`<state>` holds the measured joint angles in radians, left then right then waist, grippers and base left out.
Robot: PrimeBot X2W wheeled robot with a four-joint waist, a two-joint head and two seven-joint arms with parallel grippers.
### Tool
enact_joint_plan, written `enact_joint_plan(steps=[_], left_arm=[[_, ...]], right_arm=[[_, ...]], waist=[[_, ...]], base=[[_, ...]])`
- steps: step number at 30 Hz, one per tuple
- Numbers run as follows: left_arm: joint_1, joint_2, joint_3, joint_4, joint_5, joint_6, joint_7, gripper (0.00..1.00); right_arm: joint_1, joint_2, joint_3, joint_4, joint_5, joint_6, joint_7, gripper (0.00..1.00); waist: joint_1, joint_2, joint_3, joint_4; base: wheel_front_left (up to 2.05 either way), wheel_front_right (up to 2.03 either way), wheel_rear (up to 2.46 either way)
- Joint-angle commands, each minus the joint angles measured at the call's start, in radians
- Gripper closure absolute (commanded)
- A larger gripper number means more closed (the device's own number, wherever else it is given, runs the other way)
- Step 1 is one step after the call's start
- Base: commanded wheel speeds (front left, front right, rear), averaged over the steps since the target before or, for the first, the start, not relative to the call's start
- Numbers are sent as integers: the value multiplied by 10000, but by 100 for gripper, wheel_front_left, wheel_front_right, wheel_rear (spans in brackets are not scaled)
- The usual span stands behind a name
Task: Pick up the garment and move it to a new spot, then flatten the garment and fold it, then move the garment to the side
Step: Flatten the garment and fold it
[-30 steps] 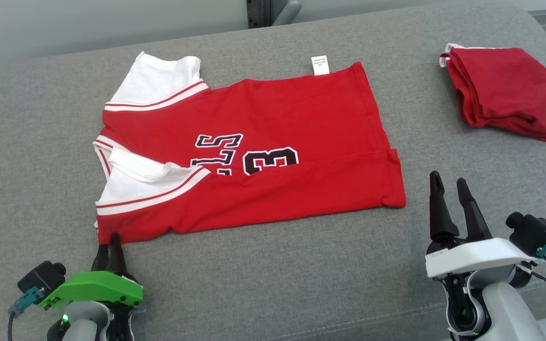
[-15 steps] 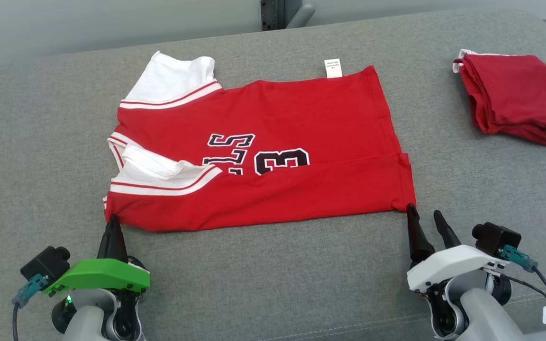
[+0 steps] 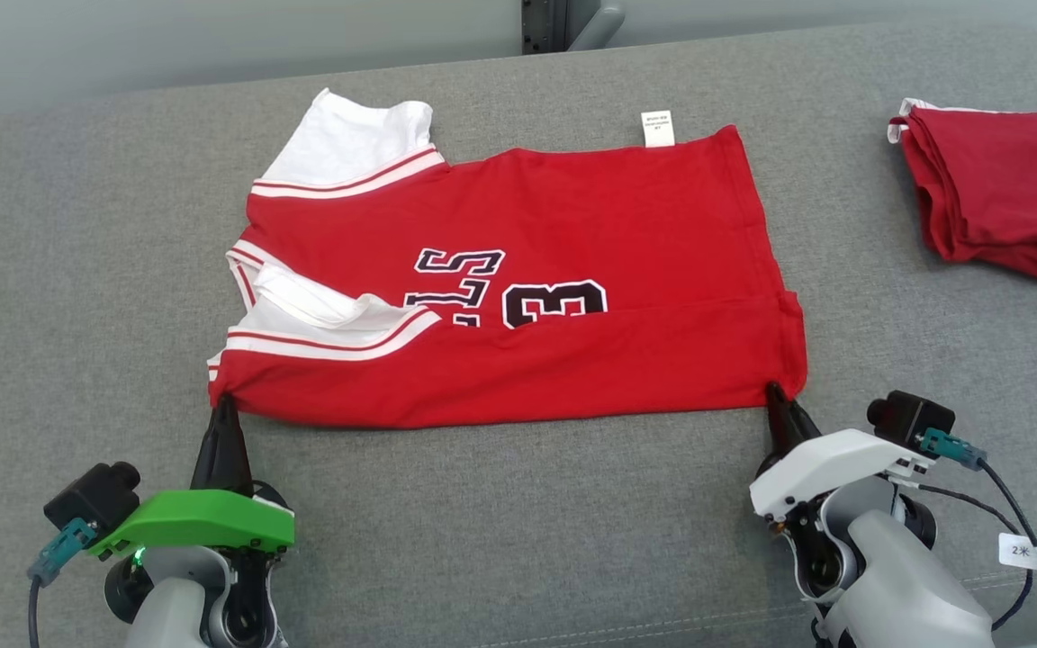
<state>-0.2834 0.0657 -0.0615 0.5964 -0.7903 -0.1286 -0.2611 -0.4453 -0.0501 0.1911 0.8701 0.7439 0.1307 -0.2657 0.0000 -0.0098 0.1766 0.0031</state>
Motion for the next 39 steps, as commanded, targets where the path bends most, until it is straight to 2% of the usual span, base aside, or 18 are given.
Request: enact_joint_plan(steps=[1, 7, 16, 27, 32, 36, 37, 38, 39], left_arm=[[57, 1, 37, -73, 146, -26, -41, 100], [300, -21, 65, -552, 214, -26, -42, 100], [1544, 99, 209, -1988, 234, -18, -43, 100], [3752, 504, 209, -4034, 320, 829, 769, 100], [4187, 613, 21, -4204, 416, 1261, 1383, 100], [4238, 540, -136, -4003, 538, 1434, 1462, 100], [4237, 503, -176, -3940, 521, 1457, 1499, 100], [4222, 487, -192, -3874, 482, 1476, 1518, 100], [4232, 472, -218, -3772, 455, 1491, 1576, 100]], right_arm=[[-117, -11, 28, 92, 96, -1, 12, 100], [-104, -20, -103, -309, 454, -1, 11, 100], [1619, -26, -582, -2230, 726, -1, 6, 100], [3875, -128, -1208, -4473, 190, -4, 611, 100], [4190, -58, -1539, -4754, 1, -4, 1083, 100], [4245, -32, -1622, -4661, -56, -4, 1227, 100], [4254, -31, -1599, -4647, 36, -4, 1253, 83], [4273, -29, -1583, -4635, 98, -4, 1246, 60], [4295, -33, -1605, -4611, 69, -4, 1202, 29]], waist=[[0, 98, 7, 7], [0, 98, -35, 31], [0, 98, -379, 72], [0, 98, -577, -178], [0, 98, -605, -206], [0, 98, -636, -197], [0, 98, -639, -203], [0, 98, -641, -211], [0, 98, -641, -223]], base=[[0, 0, 0], [0, 0, 0], [0, 0, 0], [0, 0, 0], [0, 0, 0], [0, 0, 0], [0, 0, 0], [0, 0, 0], [0, 0, 0]])
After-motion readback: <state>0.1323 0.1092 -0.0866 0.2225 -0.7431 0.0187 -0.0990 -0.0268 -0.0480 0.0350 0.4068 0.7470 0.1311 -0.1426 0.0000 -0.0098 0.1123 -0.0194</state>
